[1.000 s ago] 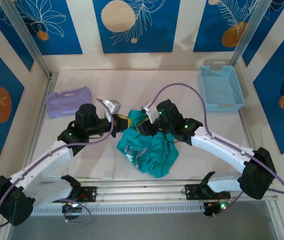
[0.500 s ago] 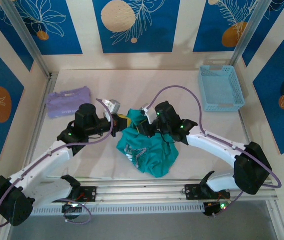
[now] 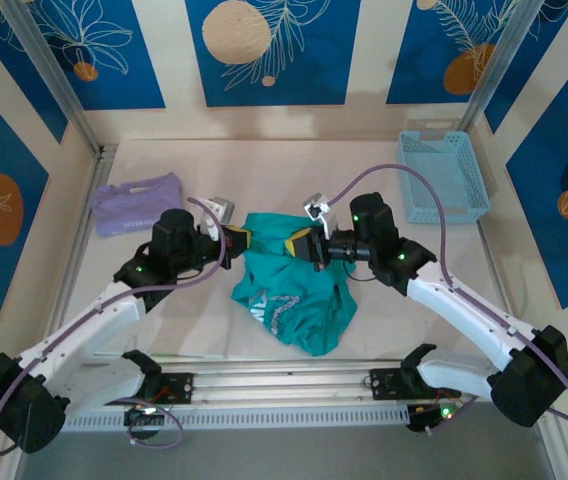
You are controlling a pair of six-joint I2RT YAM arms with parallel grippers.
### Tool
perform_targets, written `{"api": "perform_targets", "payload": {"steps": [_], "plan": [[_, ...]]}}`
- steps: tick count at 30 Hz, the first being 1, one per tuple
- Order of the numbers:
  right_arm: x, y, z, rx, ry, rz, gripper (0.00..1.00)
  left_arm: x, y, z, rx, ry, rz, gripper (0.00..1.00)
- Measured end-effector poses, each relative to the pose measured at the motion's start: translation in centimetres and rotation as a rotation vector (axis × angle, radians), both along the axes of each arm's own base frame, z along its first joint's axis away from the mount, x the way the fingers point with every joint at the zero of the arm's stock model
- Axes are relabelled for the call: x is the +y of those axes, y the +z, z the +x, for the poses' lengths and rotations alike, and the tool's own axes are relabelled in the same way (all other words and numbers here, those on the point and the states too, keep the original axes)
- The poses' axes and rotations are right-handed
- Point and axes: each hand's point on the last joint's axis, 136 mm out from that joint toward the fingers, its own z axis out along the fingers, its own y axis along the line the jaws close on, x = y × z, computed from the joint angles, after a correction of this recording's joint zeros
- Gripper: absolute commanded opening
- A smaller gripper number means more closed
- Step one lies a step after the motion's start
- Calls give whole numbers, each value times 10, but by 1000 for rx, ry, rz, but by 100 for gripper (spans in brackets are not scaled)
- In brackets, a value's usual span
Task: Fold the inside-out t-shirt
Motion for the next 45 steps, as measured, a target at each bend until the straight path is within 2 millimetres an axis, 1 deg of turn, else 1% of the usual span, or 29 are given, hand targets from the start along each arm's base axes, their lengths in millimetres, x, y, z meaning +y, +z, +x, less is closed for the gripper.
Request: {"api": "perform_targets", "payload": {"steps": [4, 9, 11, 14, 16, 19, 22, 26, 30, 34, 36, 37, 39, 40, 41, 43, 45], "plan": [[3, -3, -3, 50, 28, -22, 0, 4, -11, 5, 16, 30, 38, 0], [-2, -12, 7, 90, -34, -92, 1, 11, -15, 10, 13, 74, 65, 0], [-3, -16, 13, 101, -71, -124, 5, 14, -16, 12, 11, 96, 77, 0], [-1, -23, 19, 107, -115, -177, 16, 16, -14, 11, 4, 103, 76, 0], [-1, -31, 22, 99, -143, -223, 22, 18, -12, 8, -4, 101, 69, 0], [-7, -43, 26, 88, -189, -291, 29, 16, -7, 3, -12, 76, 49, 0], [-13, -48, 31, 66, -225, -322, 33, 13, -2, 0, -19, 52, 32, 0], [-17, -58, 33, 48, -253, -370, 40, 10, -2, -2, -16, 36, 25, 0], [-8, -69, 31, 28, -242, -409, 45, 9, -2, -4, -13, 25, 21, 0], [-2, -88, 36, 21, -256, -458, 46, 9, -2, -4, -13, 23, 20, 0], [-1, -98, 41, 23, -269, -481, 44, 9, -2, -4, -12, 23, 21, 0], [-1, -102, 44, 24, -275, -490, 35, 9, -2, -4, -13, 23, 20, 0], [1, -110, 49, 26, -279, -503, 11, 9, -2, -4, -13, 24, 21, 0], [1, -113, 50, 28, -275, -507, 4, 9, -2, -4, -13, 27, 22, 0], [2, -113, 50, 29, -268, -505, 0, 11, -2, -3, -16, 36, 24, 0], [4, -107, 47, 25, -230, -475, 0, 16, -2, 2, -21, 75, 36, 0], [7, -95, 40, 38, -185, -410, 0, 23, -5, 7, -20, 124, 58, 0]]}}
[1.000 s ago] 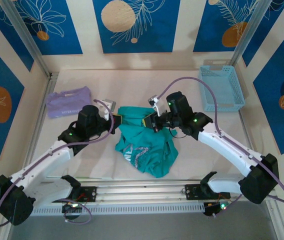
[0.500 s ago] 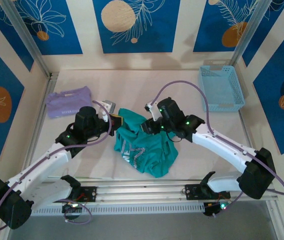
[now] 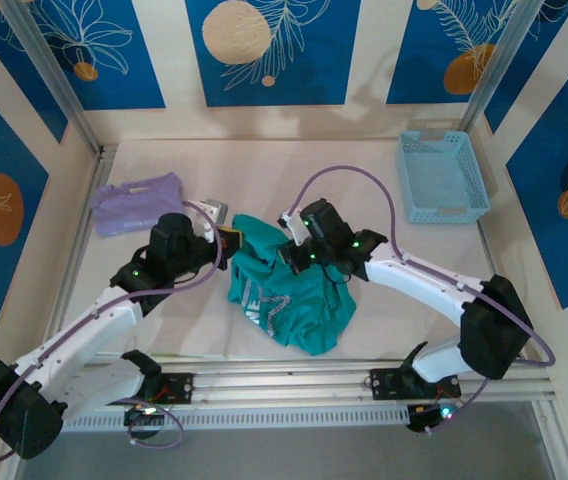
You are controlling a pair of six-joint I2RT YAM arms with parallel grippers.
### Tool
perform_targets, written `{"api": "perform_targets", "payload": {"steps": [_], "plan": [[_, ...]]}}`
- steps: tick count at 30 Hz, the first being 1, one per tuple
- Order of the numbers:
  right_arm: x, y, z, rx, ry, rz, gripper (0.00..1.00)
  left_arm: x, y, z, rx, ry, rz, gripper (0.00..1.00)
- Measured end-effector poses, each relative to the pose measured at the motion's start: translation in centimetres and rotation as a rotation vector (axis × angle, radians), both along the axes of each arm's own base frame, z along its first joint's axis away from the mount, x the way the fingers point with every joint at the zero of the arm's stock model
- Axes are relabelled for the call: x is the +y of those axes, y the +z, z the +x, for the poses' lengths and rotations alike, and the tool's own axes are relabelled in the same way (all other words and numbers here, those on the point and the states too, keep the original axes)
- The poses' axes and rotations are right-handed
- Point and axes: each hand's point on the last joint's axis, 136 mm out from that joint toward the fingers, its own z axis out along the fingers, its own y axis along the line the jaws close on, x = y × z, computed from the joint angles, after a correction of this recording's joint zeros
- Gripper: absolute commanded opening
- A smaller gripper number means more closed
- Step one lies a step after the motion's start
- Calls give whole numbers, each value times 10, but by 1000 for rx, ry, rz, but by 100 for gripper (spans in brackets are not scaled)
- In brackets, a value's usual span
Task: Fold the inside-out t-shirt
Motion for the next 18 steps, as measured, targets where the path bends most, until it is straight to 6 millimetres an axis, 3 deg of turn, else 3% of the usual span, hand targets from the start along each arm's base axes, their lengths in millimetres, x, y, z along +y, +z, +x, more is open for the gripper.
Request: {"api": "perform_targets", "payload": {"steps": [4, 7, 13, 18], "plan": [[-1, 42, -18, 23, 86, 186, 0, 18, -26, 16, 57, 129, 91, 4], [2, 68, -25, 27, 129, 292, 0, 20, -44, 25, 119, 160, 159, 15], [3, 78, -31, 100, 149, 371, 0, 27, -51, 25, 149, 177, 211, 45], [1, 72, -28, 148, 136, 379, 0, 26, -28, 9, 95, 146, 178, 52]]}}
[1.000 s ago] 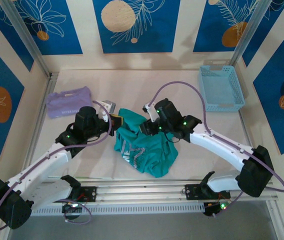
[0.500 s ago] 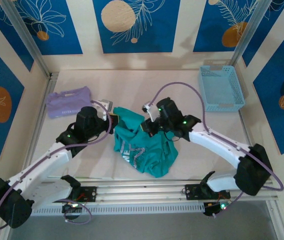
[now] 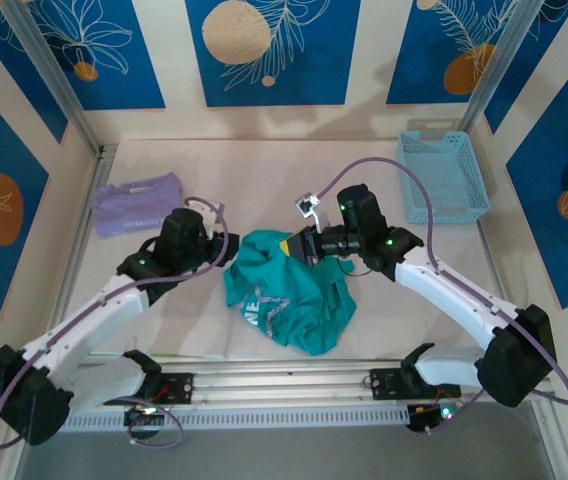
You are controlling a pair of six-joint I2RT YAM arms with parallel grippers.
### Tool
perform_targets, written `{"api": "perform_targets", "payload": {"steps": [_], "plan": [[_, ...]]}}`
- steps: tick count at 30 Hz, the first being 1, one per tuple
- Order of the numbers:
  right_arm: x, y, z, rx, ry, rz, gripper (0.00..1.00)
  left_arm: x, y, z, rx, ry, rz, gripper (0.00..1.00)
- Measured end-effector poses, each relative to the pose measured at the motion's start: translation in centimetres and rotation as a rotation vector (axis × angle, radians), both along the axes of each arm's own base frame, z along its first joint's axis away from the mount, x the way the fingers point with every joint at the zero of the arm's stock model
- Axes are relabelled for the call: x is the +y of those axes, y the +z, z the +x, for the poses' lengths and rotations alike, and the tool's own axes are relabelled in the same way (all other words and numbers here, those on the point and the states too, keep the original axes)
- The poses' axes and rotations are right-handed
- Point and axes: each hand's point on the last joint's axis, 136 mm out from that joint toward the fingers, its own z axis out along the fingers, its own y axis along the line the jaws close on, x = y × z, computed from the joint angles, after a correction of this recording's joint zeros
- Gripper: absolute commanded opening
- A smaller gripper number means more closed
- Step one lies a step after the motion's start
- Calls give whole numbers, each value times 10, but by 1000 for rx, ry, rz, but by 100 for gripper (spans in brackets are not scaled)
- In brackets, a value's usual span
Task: Fold the inside-out t-shirt
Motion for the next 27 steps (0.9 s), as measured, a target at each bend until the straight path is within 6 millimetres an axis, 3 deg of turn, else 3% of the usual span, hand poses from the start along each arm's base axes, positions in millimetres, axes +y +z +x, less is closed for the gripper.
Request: {"api": "perform_targets", "payload": {"steps": [4, 9, 13, 20, 27], "plan": [[-1, -8, 1, 27, 2, -14, 0, -24, 20, -24, -50, -137, -41, 51], [-4, -10, 0, 25, 16, -21, 0, -56, 5, -41, 14, -310, -54, 50], [-6, -10, 2, 11, 24, -20, 0, -71, -11, -41, 78, -366, -51, 49], [-9, -10, 3, 2, 30, -21, 0, -88, -6, -35, 80, -428, -64, 49], [-12, -12, 4, 1, 27, -29, 0, -99, -17, -32, 115, -466, -67, 44]]}}
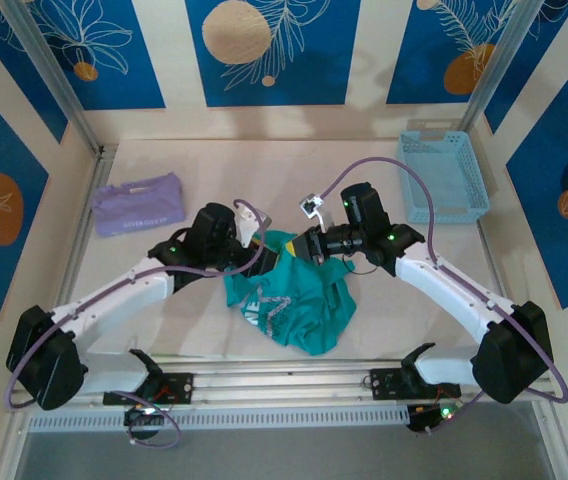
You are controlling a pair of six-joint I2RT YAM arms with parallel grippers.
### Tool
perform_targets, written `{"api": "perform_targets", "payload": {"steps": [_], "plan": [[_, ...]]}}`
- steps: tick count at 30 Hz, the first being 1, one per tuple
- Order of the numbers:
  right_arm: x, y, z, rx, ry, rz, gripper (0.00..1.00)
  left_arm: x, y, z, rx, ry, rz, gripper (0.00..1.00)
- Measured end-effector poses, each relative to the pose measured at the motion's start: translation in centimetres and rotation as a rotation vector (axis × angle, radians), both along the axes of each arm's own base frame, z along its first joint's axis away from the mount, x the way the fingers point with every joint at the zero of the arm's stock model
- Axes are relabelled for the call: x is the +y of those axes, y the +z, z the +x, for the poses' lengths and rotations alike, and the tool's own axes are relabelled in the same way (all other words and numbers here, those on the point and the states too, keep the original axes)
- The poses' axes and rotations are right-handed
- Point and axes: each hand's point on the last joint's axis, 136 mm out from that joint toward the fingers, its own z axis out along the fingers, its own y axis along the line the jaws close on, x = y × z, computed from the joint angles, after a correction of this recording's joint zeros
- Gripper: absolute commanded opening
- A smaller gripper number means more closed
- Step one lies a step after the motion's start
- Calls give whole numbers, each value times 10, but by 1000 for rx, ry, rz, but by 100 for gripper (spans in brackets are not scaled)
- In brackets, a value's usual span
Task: Fold the inside-out t-shirt
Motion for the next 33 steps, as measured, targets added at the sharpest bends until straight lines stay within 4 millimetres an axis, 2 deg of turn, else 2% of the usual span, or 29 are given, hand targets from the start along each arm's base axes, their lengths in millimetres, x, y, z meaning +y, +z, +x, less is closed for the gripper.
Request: {"api": "perform_targets", "payload": {"steps": [3, 9, 16, 21, 25, 28, 33], "plan": [[-1, 0, 1, -3, -1, -1, 0, -6, -1, 3, 0, -18, -9, 35], [-4, -5, 1, -6, -1, -13, 0, -18, 2, 8, -1, -47, -40, 0], [-12, -13, 6, -35, -31, -70, 1, -20, 11, 11, -22, -43, -68, 0], [-24, -20, 18, -68, -123, -173, 8, -14, 46, -1, -52, -41, -159, 0], [-24, -4, 37, -127, -205, -256, 12, -9, 75, -16, -60, -62, -254, 0], [-17, 11, 46, -185, -239, -293, 16, -5, 86, -19, -45, -56, -306, 0], [-35, 4, 51, -207, -329, -413, 30, 5, 94, -13, -16, 1, -356, 0]]}}
